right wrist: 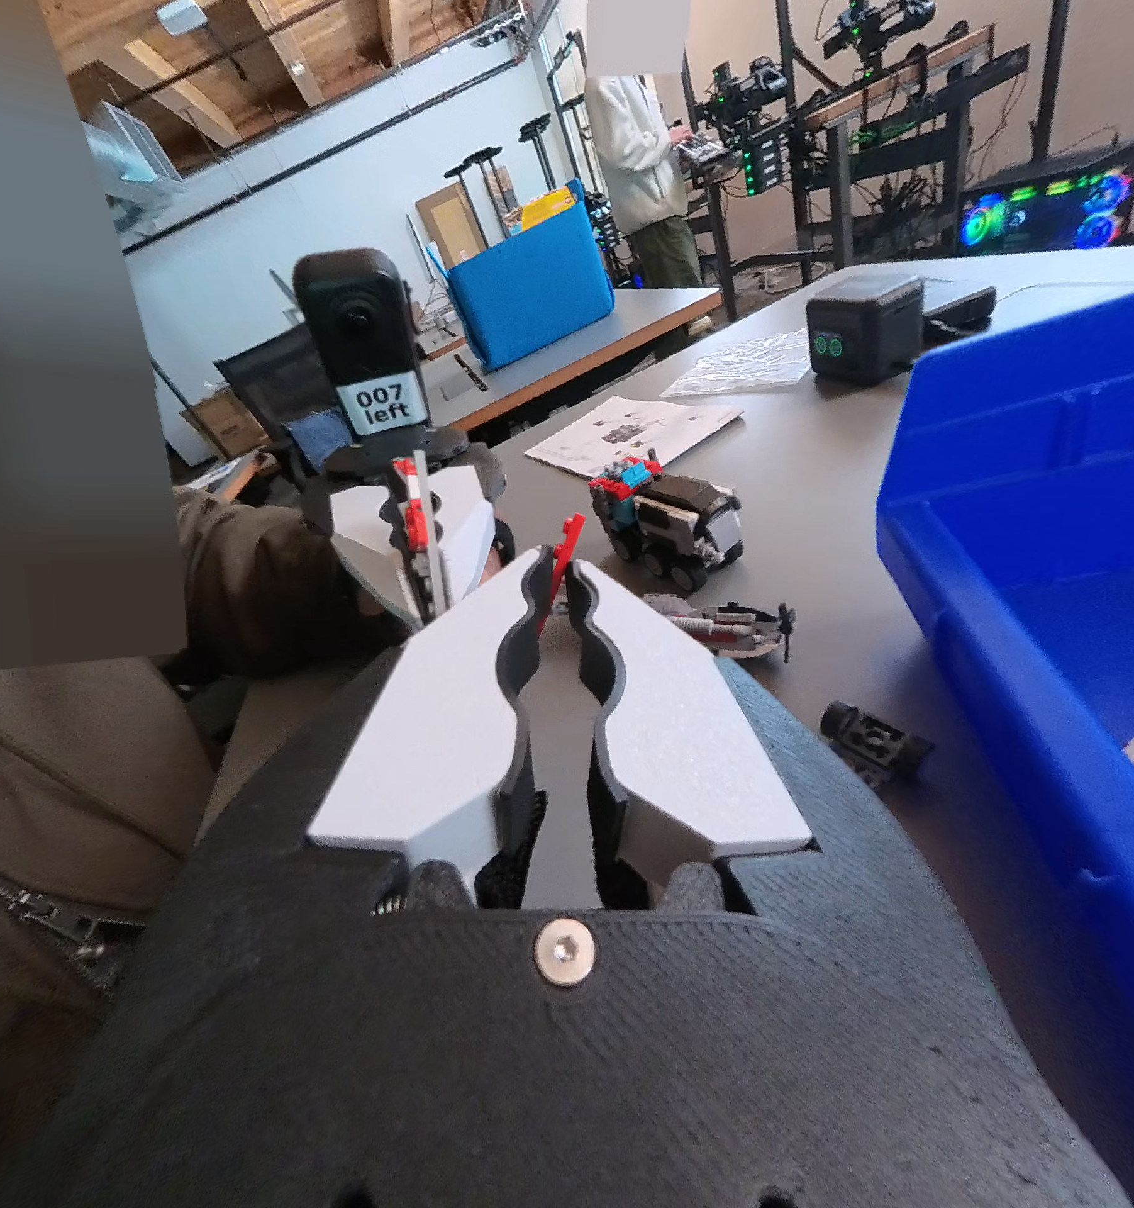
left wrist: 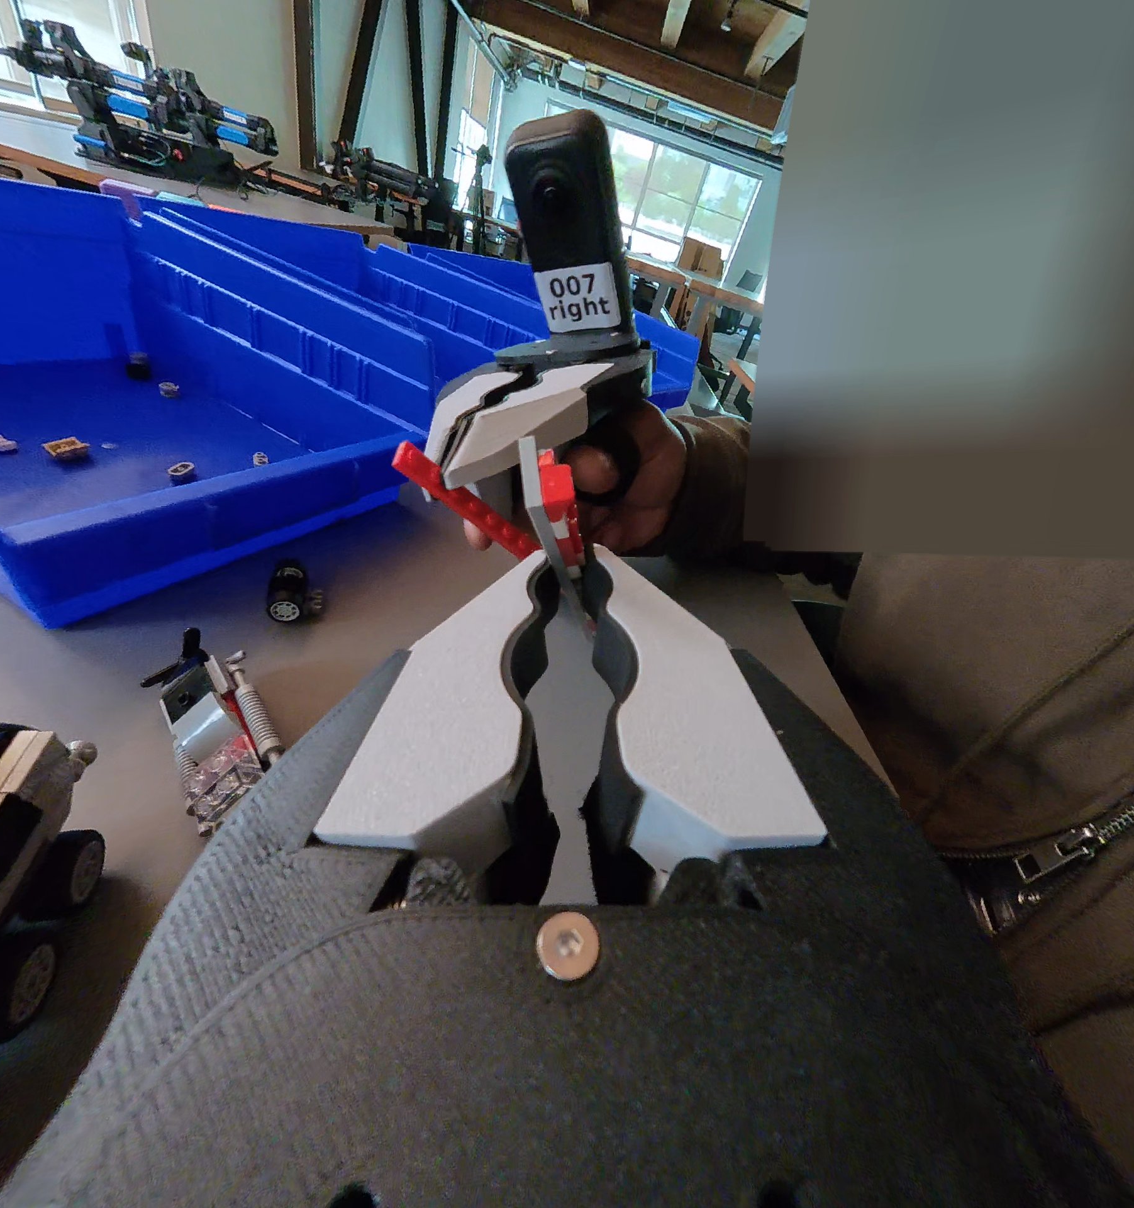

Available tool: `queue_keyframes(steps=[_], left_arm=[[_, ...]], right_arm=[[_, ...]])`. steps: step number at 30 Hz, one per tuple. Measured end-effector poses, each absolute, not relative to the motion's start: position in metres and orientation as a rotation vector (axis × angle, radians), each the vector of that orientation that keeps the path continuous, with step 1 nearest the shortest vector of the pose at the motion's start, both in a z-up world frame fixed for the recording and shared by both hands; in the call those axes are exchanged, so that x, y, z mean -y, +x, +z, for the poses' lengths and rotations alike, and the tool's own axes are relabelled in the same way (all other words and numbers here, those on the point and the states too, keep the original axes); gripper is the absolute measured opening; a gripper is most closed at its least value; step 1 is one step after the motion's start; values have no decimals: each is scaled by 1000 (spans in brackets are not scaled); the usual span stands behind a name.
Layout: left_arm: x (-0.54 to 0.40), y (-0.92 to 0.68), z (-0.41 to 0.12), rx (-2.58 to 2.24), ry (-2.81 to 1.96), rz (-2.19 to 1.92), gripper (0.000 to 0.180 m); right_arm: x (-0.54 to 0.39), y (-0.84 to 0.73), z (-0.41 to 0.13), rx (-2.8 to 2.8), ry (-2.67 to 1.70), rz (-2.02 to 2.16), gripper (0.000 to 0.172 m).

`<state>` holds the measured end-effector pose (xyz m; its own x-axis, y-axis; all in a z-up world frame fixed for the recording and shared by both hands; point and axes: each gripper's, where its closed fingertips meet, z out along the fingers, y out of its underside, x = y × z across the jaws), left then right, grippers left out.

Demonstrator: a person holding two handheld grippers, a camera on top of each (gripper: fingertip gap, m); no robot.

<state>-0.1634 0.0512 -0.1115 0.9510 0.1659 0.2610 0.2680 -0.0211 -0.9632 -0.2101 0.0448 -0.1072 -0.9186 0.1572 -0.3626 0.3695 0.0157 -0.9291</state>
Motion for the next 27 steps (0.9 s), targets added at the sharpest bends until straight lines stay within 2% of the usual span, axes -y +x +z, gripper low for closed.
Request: queue_keyframes(steps=[4,7,11,12,14,16,18,20,23,27], left_arm=[[-47,-169,-110,386,-1569,-112,8],[-45,-173,-110,414,-1557,-119,8],[-46,-174,-111,422,-1564,-114,8],[-46,-175,-111,425,-1563,-113,8],[-47,-175,-111,427,-1558,-122,8],[-48,-175,-111,431,-1555,-126,8],[-48,-174,-111,427,-1558,-122,8],[-49,-174,-111,430,-1560,-125,8],[-48,-174,-112,449,-1556,-144,8],[-46,-178,-114,510,-1540,-188,8]], right_arm=[[-62,-225,-90,-2247,598,-2129,3],[-110,-254,-51,-2389,748,-2341,3],[-232,-297,-9,-2660,1356,-2522,2],[-257,-306,-14,-2743,1536,-2433,3],[-285,-326,-53,-2971,1763,-1977,4],[-298,-336,-97,-3086,1844,-1576,4],[-304,-339,-125,-3119,1856,-1349,4],[-310,-340,-133,-3130,1886,-1258,7],[-311,-340,-133,-3111,1897,-1270,22],[-295,-338,-107,-3108,1795,-1530,25]])
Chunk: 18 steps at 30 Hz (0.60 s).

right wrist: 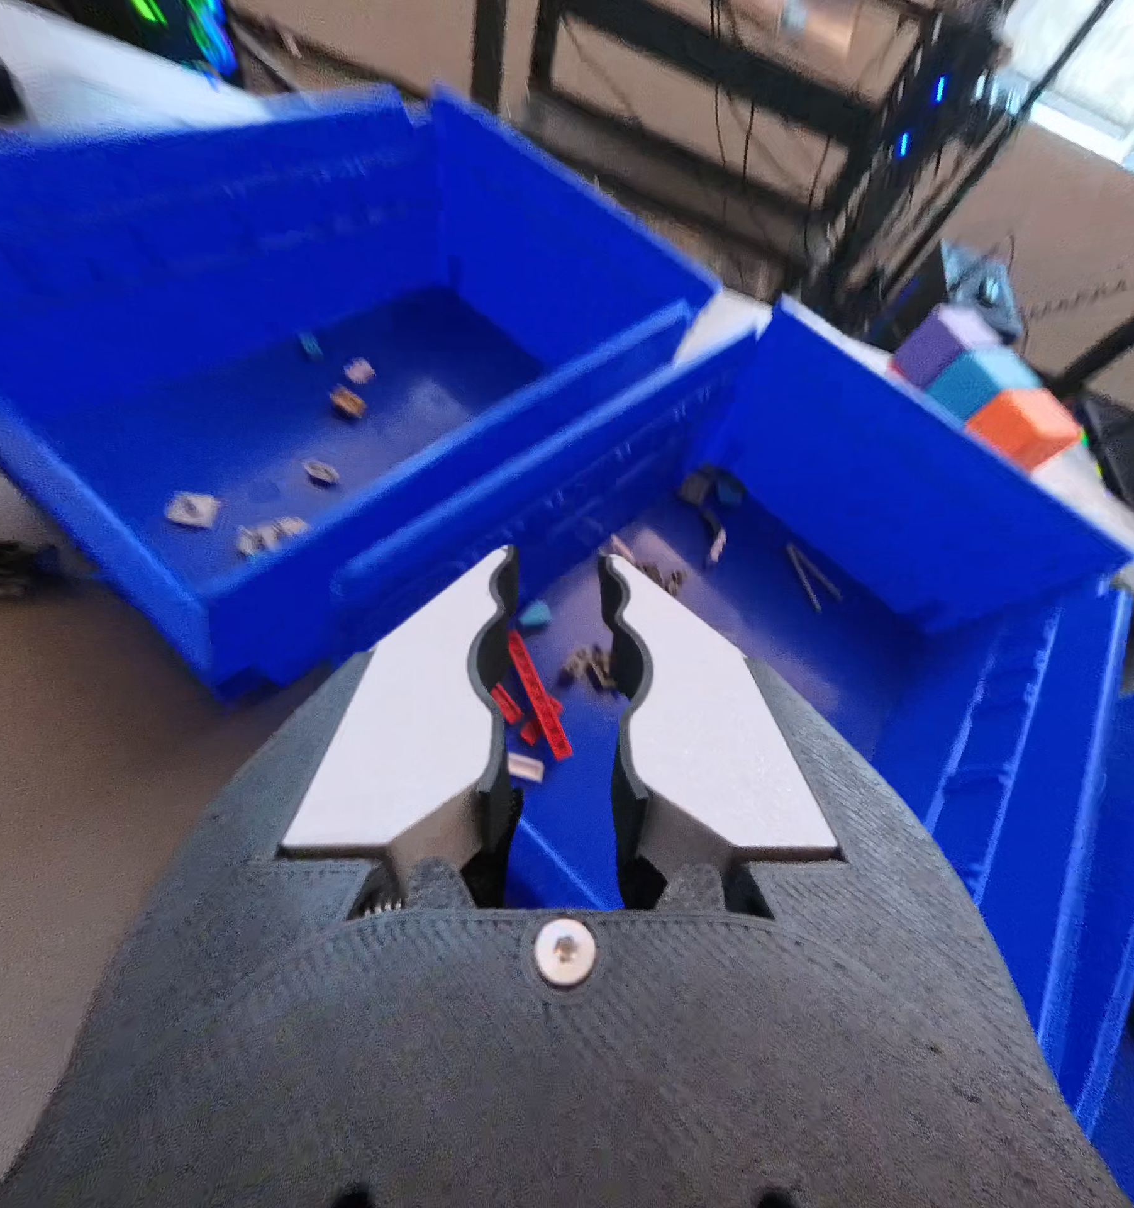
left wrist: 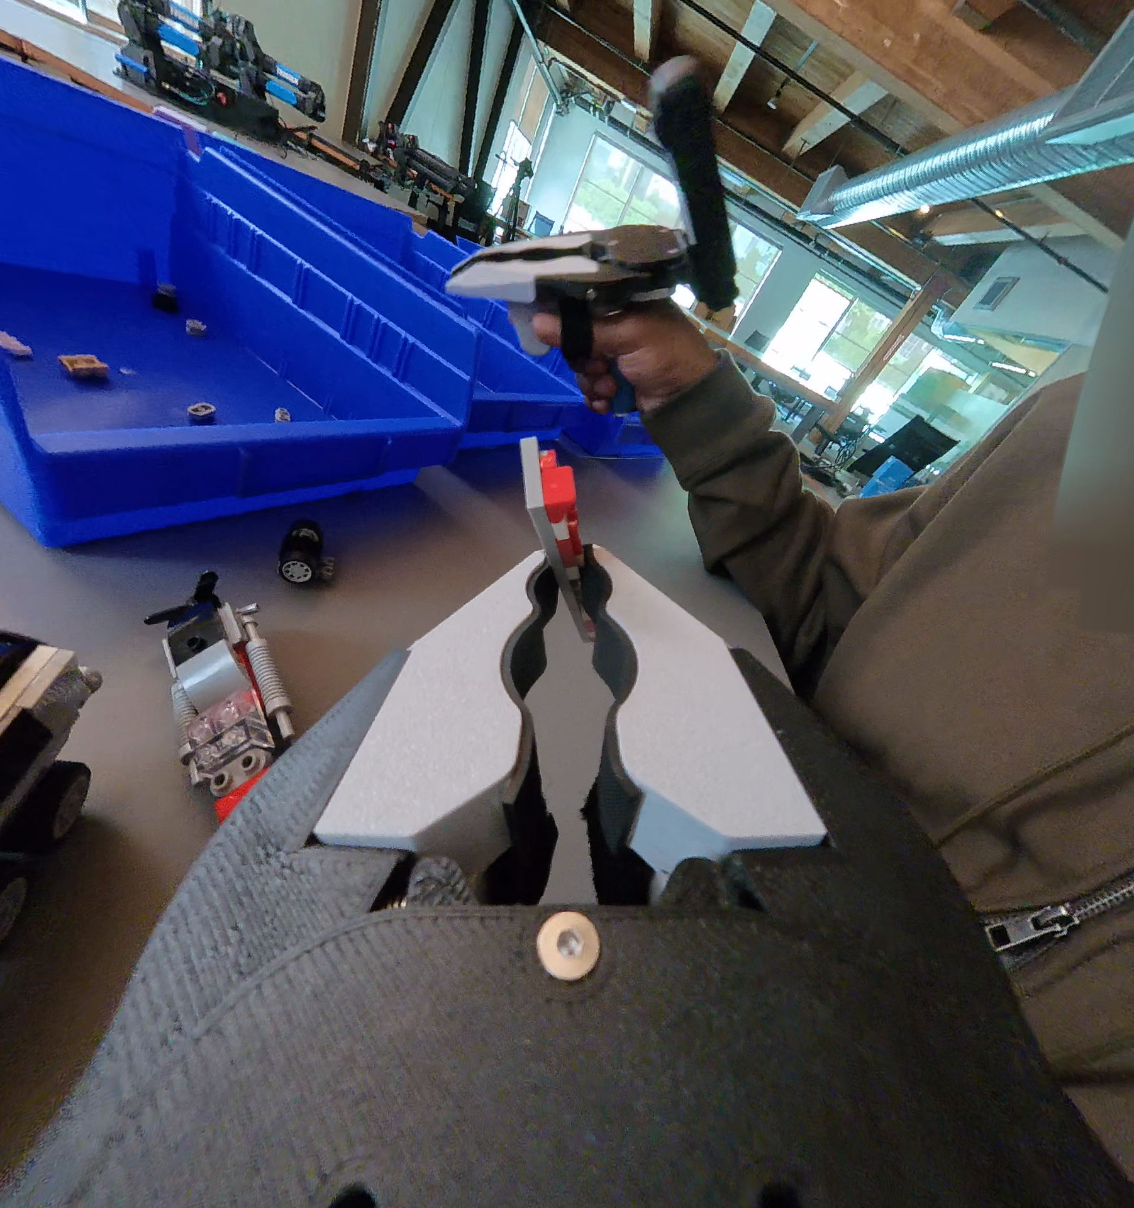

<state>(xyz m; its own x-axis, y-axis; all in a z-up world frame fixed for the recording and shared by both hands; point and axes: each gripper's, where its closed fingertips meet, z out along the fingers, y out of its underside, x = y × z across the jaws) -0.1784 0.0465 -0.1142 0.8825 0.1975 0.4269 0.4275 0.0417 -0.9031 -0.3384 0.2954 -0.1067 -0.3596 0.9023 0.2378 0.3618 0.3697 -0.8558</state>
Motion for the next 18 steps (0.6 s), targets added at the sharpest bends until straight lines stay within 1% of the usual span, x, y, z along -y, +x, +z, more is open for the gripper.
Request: queue_keyframes(steps=[1,3,6,11,15,18], left_arm=[[-46,-179,-115,523,-1535,-205,8],[-46,-179,-116,538,-1528,-245,8],[-48,-177,-116,527,-1534,-247,8],[-52,-171,-116,496,-1558,-251,8],[-54,-167,-117,478,-1570,-261,8],[-56,-163,-118,461,-1590,-254,8]], right_arm=[[-286,-334,-93,1876,-1045,1002,24],[-254,-319,-67,1885,-895,1178,17],[-181,-273,-52,2050,-604,1506,9],[-93,-208,-64,2295,-354,1836,11],[-55,-188,-80,2420,-388,2023,17],[-40,-181,-93,2503,-427,2058,19]])
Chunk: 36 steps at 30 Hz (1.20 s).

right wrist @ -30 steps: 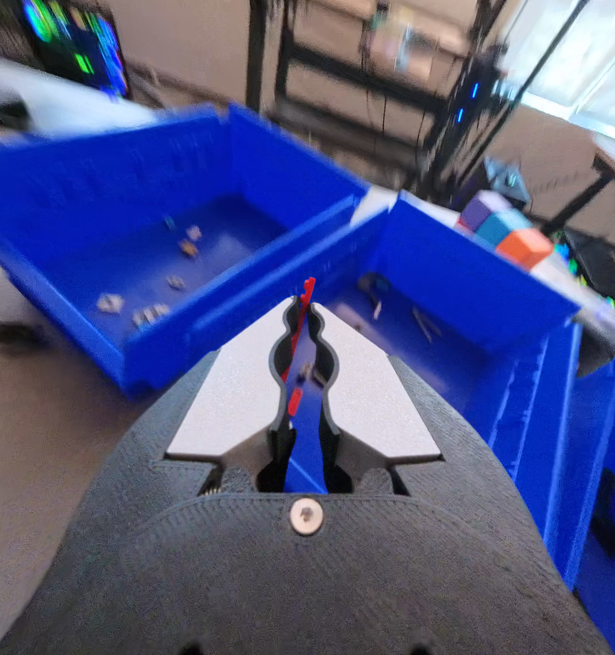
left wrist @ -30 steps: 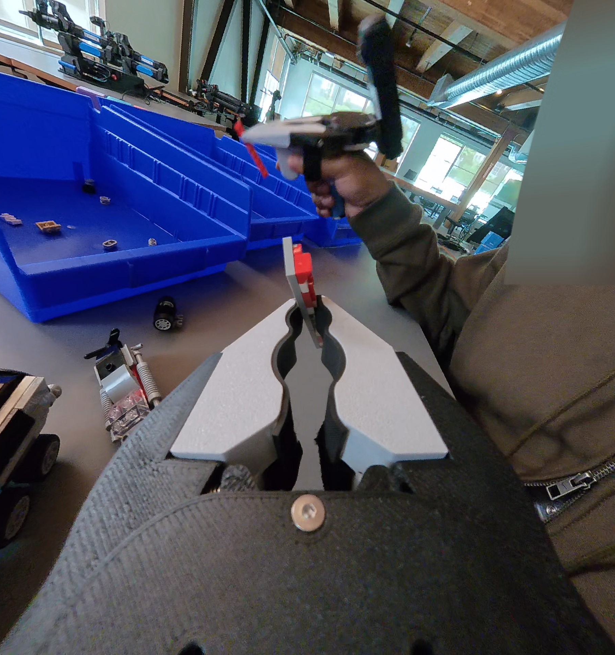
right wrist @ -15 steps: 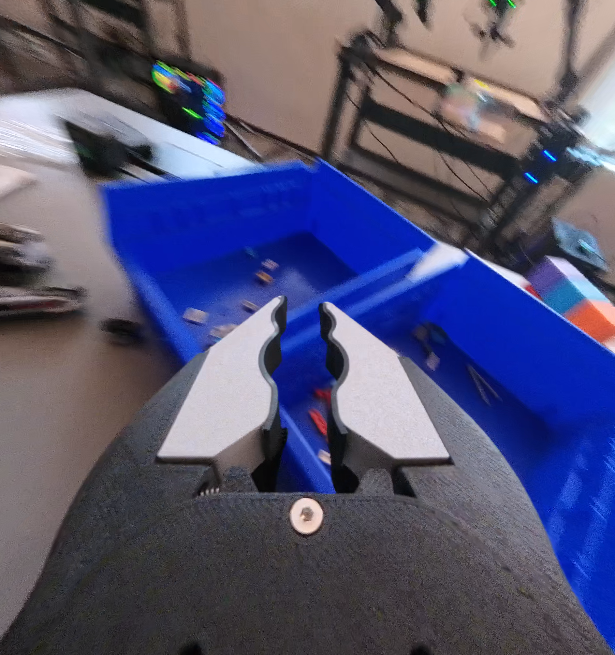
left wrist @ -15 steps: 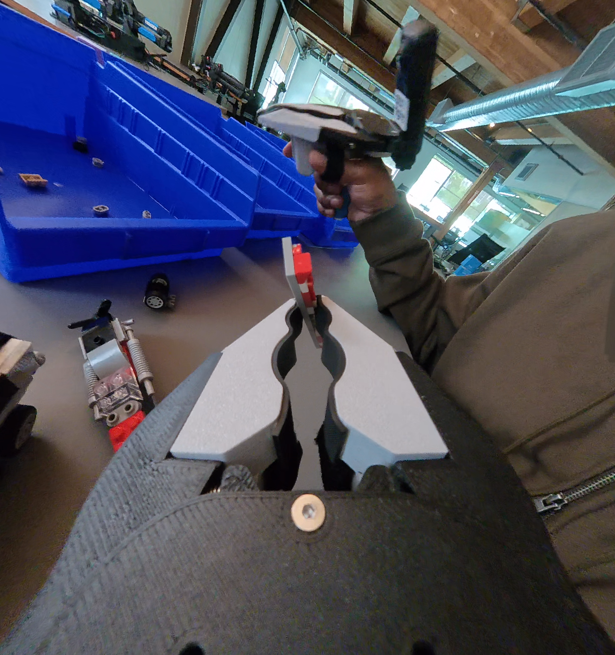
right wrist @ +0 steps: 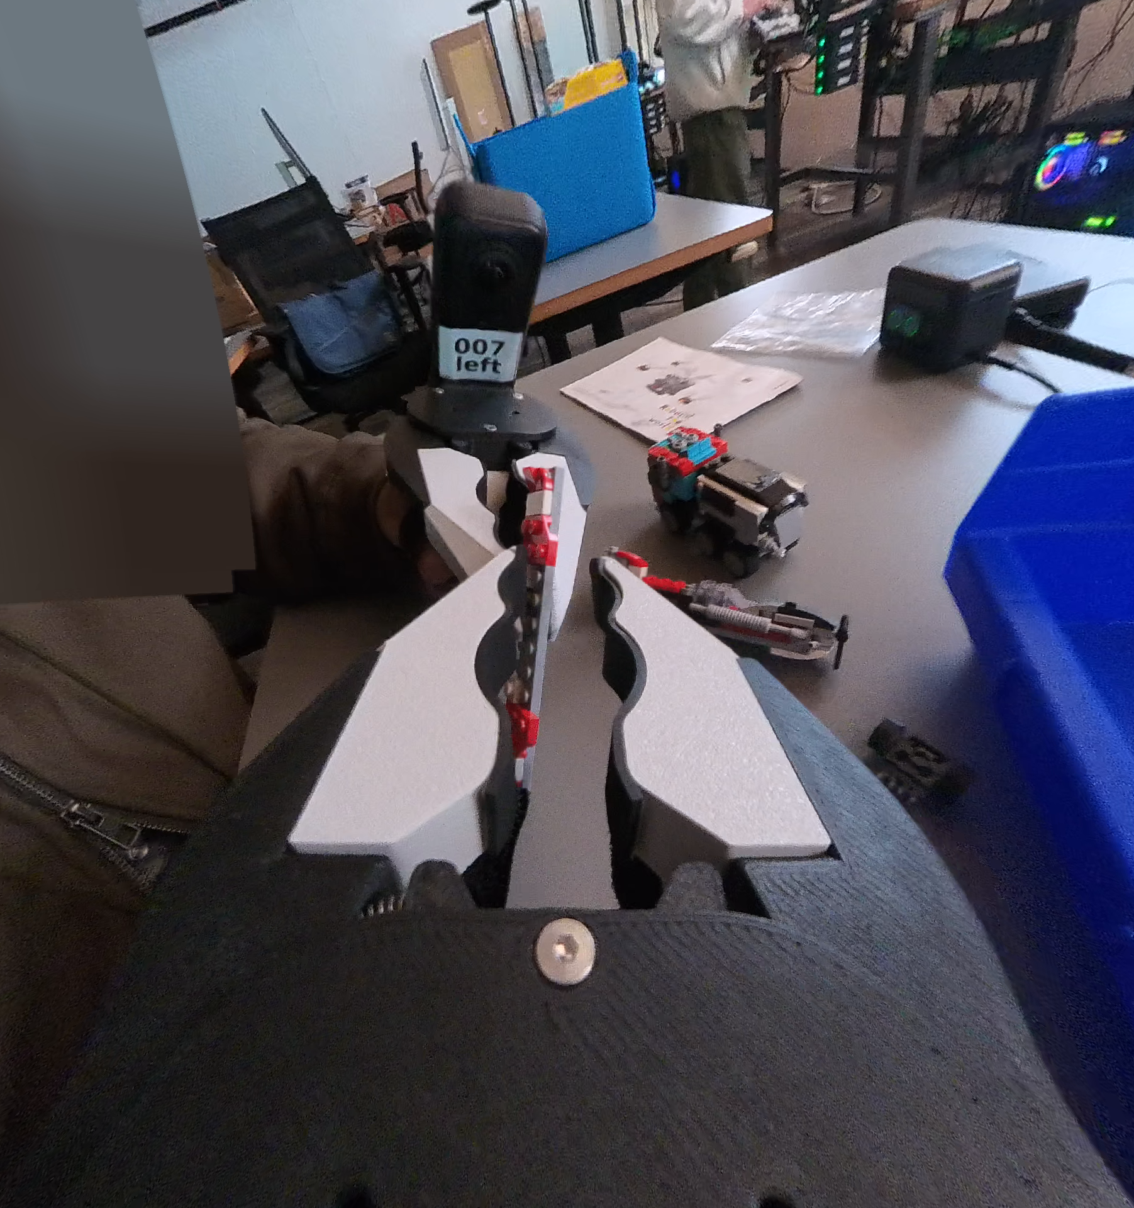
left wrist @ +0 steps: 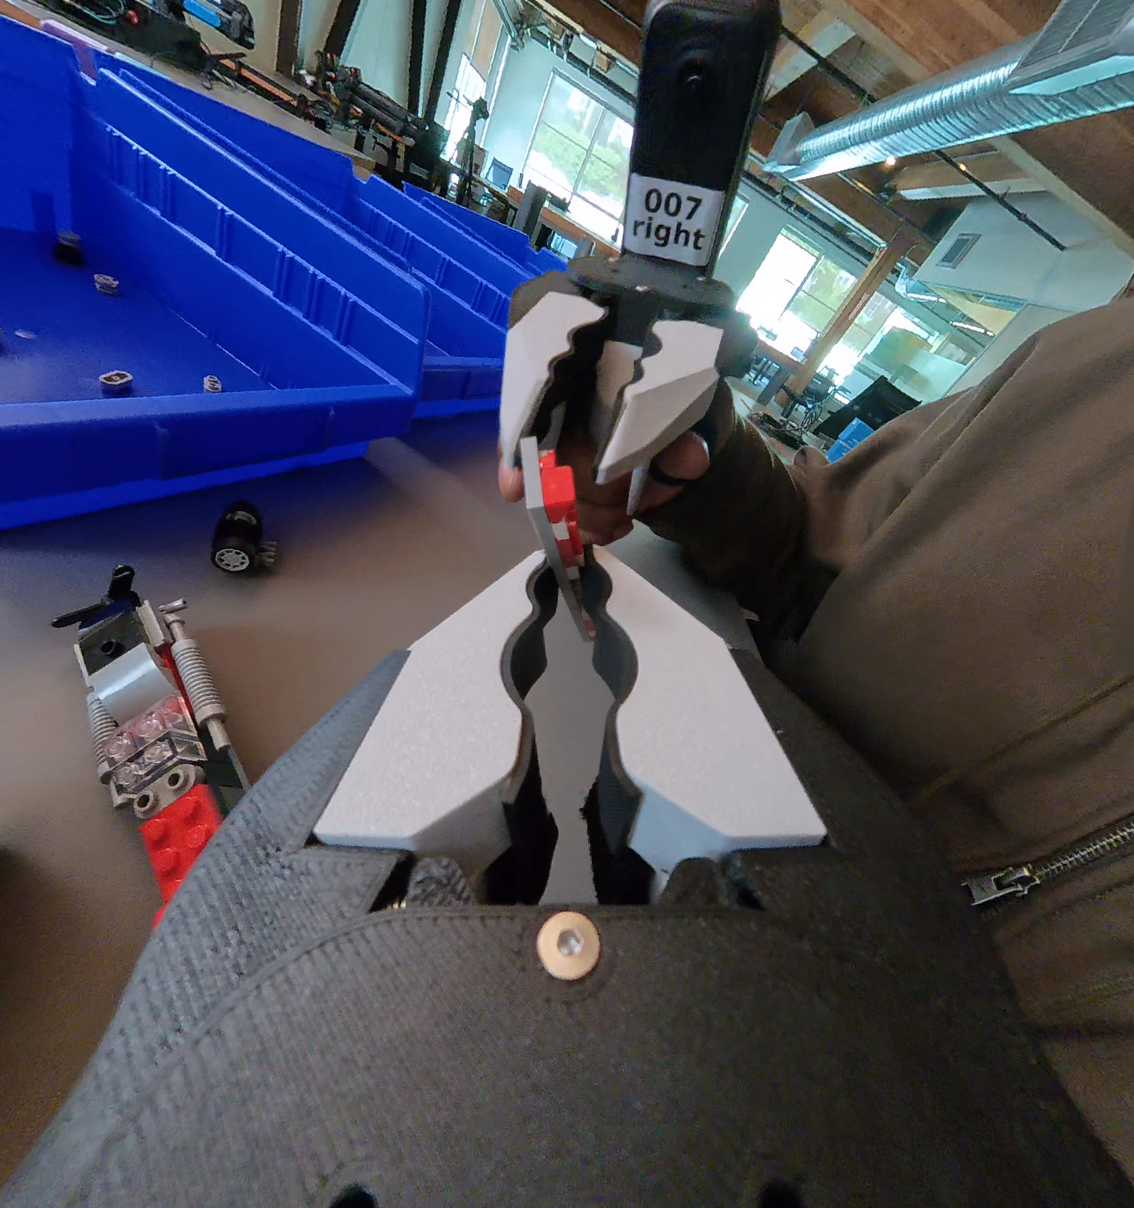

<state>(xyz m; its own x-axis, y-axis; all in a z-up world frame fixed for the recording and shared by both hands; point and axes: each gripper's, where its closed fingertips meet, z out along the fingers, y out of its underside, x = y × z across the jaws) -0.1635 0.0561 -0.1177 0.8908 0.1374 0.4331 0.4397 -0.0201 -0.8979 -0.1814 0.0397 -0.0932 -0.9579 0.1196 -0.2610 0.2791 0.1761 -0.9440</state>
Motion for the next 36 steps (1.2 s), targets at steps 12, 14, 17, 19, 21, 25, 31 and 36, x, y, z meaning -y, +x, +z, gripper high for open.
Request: queue_keyframes(steps=[12,14,17,19,21,25,31,36], left_arm=[[-57,-166,-126,481,-1646,-200,8],[-57,-169,-129,503,-1666,-164,8],[-55,-175,-132,549,-1678,-129,8],[-54,-177,-134,569,-1685,-112,8],[-54,-178,-137,582,-1692,-110,8],[-54,-177,-135,599,-1665,-169,8],[-53,-174,-131,609,-1606,-285,8],[-53,-171,-126,587,-1578,-343,8]], right_arm=[[-30,-179,-103,-2305,435,-1835,5],[-30,-182,-106,-2302,482,-1815,5],[-30,-186,-109,-2269,572,-1785,5],[-30,-188,-112,-2241,627,-1764,5],[-29,-189,-114,-2220,668,-1742,5],[-29,-189,-114,-2184,695,-1732,5],[-29,-187,-111,-2169,666,-1749,5],[-28,-184,-107,-2141,632,-1767,4]])
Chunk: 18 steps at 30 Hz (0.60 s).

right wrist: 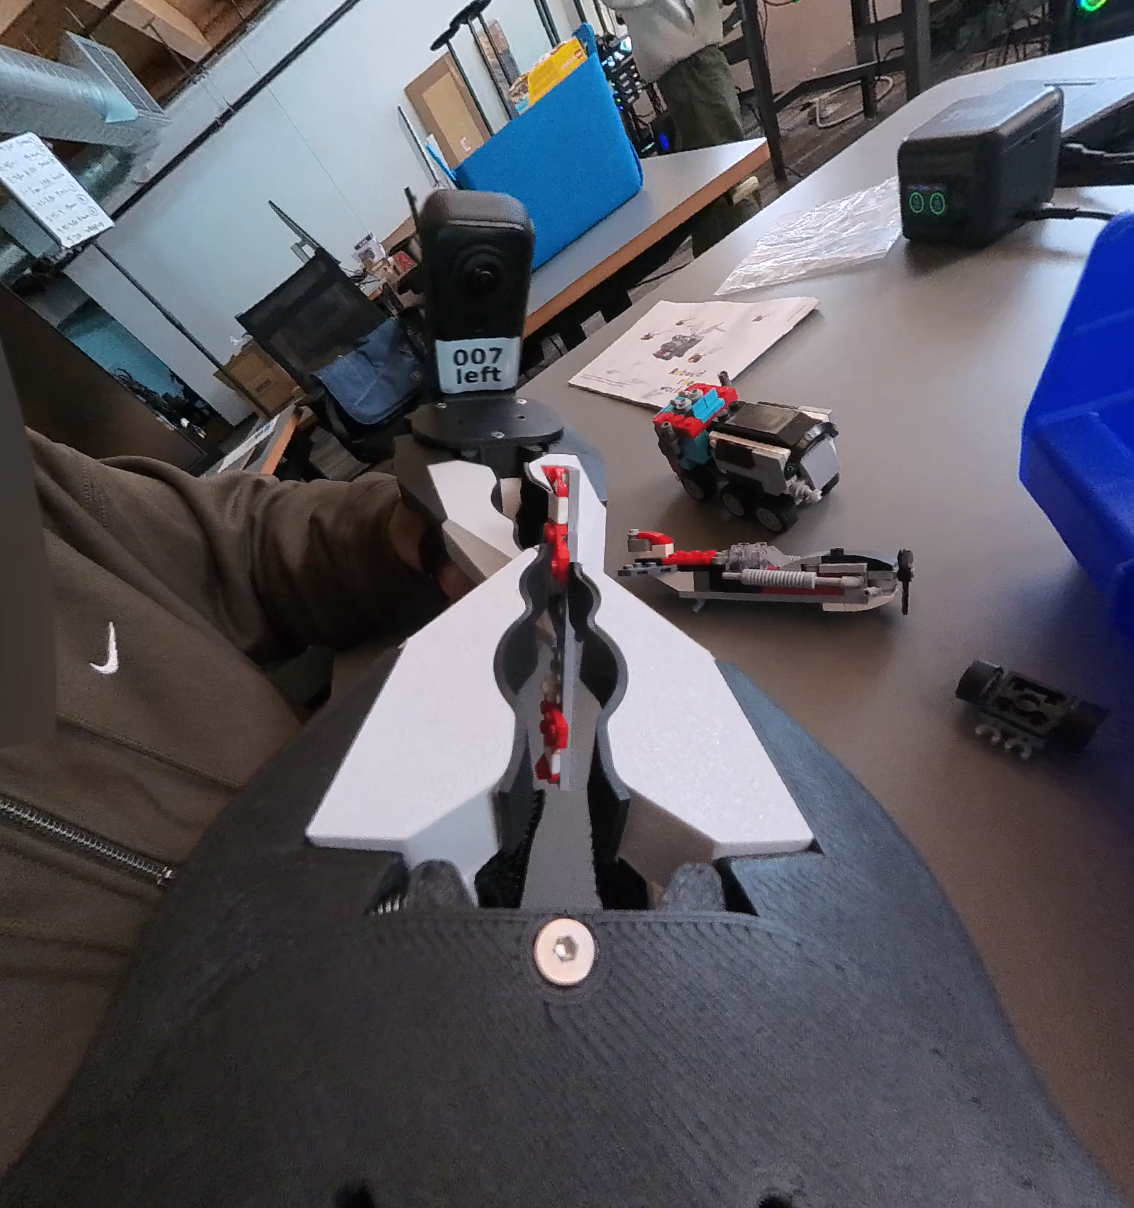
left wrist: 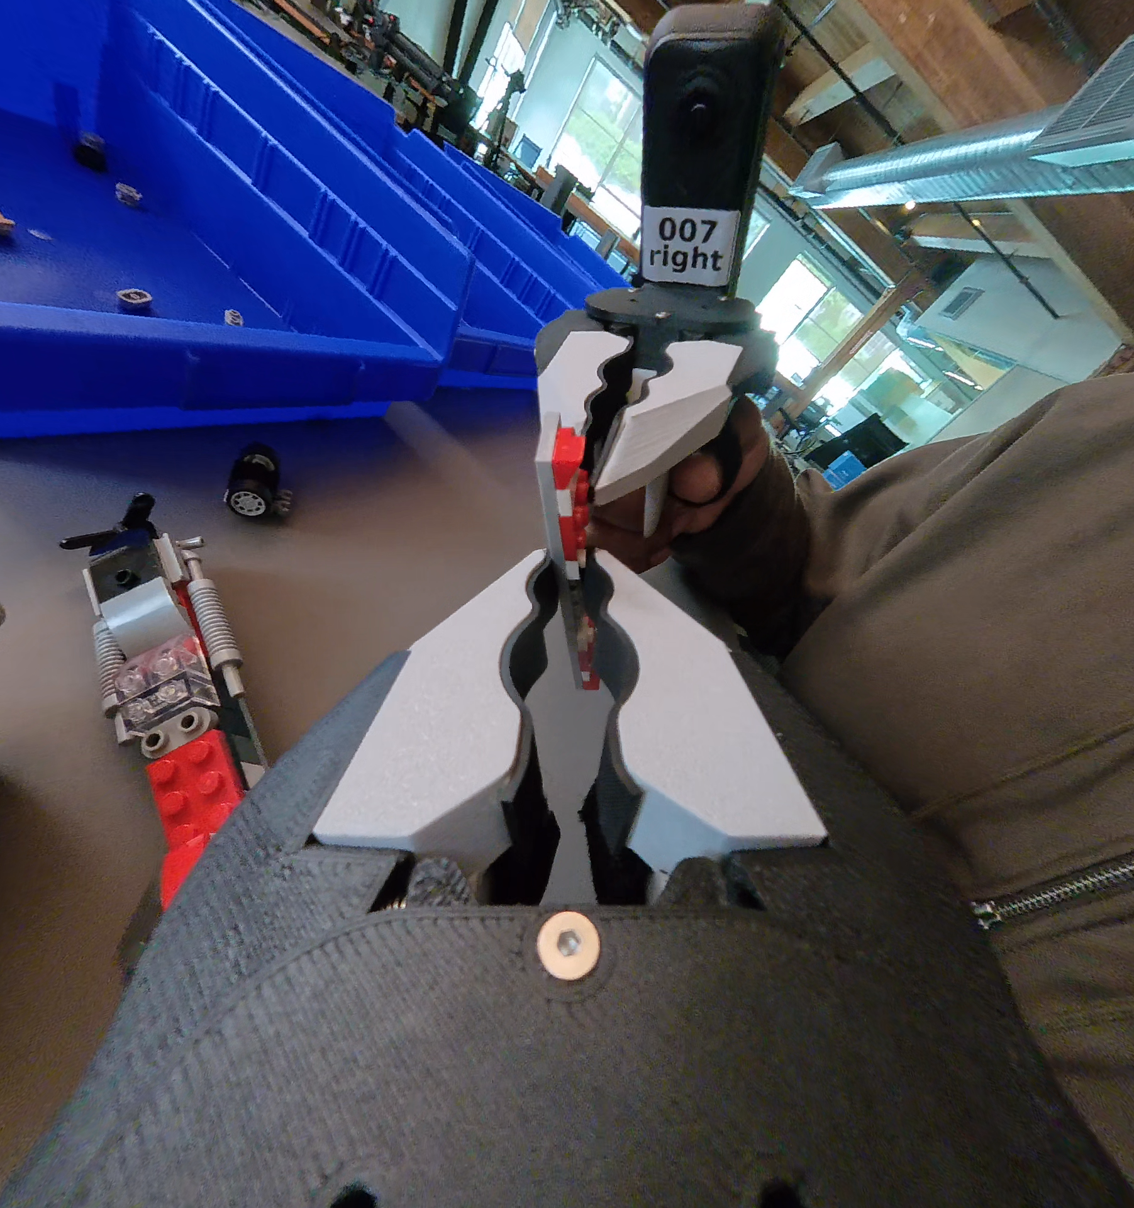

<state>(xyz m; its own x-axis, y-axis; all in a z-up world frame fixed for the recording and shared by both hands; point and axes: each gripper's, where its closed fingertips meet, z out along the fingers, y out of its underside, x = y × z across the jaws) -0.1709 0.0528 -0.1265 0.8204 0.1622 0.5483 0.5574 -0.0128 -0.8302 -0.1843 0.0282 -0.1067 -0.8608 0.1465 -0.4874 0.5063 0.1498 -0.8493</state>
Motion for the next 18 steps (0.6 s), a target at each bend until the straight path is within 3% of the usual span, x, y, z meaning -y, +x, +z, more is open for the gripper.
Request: queue_keyframes(steps=[18], left_arm=[[-49,-166,-114,550,-1493,-476,7]], right_arm=[[-28,-179,-100,-1931,599,-1768,4]])
